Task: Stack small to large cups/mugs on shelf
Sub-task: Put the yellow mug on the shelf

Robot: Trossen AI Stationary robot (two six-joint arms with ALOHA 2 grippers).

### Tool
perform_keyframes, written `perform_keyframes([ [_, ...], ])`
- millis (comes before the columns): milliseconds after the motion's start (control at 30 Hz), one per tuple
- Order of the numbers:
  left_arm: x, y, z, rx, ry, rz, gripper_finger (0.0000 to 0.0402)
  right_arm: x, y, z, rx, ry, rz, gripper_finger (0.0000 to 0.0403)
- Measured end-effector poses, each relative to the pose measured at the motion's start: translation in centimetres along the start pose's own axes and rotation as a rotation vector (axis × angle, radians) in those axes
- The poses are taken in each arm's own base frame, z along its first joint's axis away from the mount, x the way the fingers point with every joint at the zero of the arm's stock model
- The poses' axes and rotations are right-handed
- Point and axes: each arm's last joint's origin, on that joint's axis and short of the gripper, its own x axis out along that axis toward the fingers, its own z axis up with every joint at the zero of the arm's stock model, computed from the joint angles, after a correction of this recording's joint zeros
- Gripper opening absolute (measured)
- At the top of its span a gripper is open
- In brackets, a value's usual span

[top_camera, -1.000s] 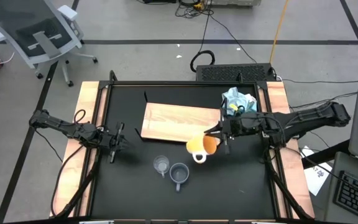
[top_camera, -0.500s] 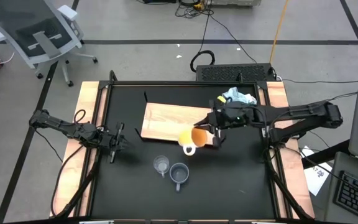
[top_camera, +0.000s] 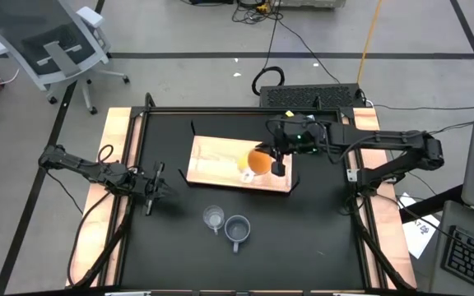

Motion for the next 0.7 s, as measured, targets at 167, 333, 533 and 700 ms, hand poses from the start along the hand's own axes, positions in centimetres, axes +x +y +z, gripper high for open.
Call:
perform_keyframes([
  [167,0.0,0.0,0.0,0.0,0.0,0.0,0.0033,0.0,-0.9,-0.2,0.029,0.012,-0.027,0.0011],
  [333,0.0,0.0,0.0,0.0,0.001,0.0,0.0033,0.1,-1.9,-0.4,0.064,0.019,0.001,0.0011],
  [533,0.0,0.0,0.0,0.0,-0.001,-0.001,0.0033,1.7,-2.7,-0.1,0.082,0.09,0.031,0.0009],
  [700,0.0,0.0,0.0,0.0,0.0,-0.001,0.0033,3.7,-3.0,0.8,0.065,0.159,0.041,0.0009],
])
